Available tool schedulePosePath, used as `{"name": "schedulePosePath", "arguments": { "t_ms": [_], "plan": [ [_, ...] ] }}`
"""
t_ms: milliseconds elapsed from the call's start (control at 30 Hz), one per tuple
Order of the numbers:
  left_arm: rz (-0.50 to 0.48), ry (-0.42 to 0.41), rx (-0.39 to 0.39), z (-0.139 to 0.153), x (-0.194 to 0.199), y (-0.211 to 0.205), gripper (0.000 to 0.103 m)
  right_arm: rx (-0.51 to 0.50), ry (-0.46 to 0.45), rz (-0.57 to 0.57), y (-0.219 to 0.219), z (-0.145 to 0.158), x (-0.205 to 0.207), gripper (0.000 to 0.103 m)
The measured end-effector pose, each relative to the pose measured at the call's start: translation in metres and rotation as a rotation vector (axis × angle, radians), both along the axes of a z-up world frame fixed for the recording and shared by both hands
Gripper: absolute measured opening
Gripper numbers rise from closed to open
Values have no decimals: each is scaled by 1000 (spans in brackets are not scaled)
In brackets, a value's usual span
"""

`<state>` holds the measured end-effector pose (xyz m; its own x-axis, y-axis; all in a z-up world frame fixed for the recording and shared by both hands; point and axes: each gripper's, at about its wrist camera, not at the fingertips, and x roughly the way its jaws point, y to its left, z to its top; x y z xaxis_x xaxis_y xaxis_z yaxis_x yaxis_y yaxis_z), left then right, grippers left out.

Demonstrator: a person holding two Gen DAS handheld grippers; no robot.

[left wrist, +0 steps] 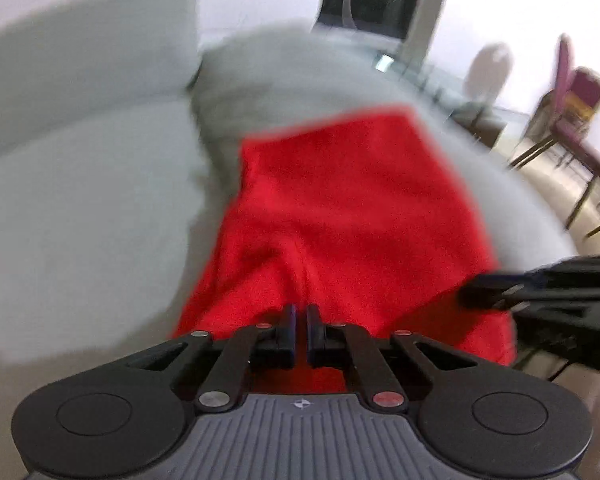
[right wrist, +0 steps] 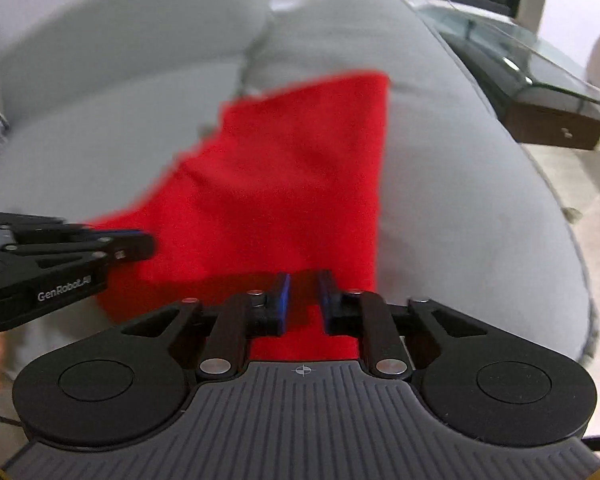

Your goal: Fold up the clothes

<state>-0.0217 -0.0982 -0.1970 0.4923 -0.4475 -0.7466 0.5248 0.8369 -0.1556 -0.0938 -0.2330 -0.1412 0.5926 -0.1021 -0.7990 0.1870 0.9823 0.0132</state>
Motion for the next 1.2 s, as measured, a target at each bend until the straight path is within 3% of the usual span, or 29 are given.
{"name": "schedulePosePath", "arguments": {
  "t_ms": [67, 133, 167, 233, 300, 367, 500, 533, 633, 767, 967, 1200],
  "plan": [
    [4, 0, 11, 7, -2, 0, 7, -9, 28, -11, 2, 2, 0, 13],
    [8, 6, 23, 24, -10, 2, 7, 23, 40, -13, 3, 15, -6, 26],
    [6, 6, 23, 34, -15, 3, 8, 54, 35, -12, 3, 26, -12, 27],
    [1, 14, 17, 60, -29, 5, 27, 123, 14, -2, 1, 52, -24, 47],
    [4, 15, -5, 85, -44, 10, 30, 163, -6, -2, 1, 80, -35, 59],
    [11, 0, -3, 107, -58, 12, 35, 164, -12, -18, 5, 106, -46, 64],
    [10, -58, 37, 143, -84, 10, 63, 229, -8, -53, 8, 143, -66, 80],
    [19, -64, 49, 148, -88, 9, 72, 249, -2, -57, 8, 148, -70, 81],
    [33, -62, 65, 161, -98, 9, 77, 240, -1, -60, 16, 163, -81, 82],
    [32, -43, 58, 173, -110, 8, 80, 219, 6, -48, 25, 180, -91, 82],
    [36, -88, 24, 188, -128, 8, 89, 132, -23, -7, 37, 209, -109, 85],
    [99, -78, 25, 179, -128, 6, 92, 48, -47, -11, 40, 217, -118, 85]
  ]
}}
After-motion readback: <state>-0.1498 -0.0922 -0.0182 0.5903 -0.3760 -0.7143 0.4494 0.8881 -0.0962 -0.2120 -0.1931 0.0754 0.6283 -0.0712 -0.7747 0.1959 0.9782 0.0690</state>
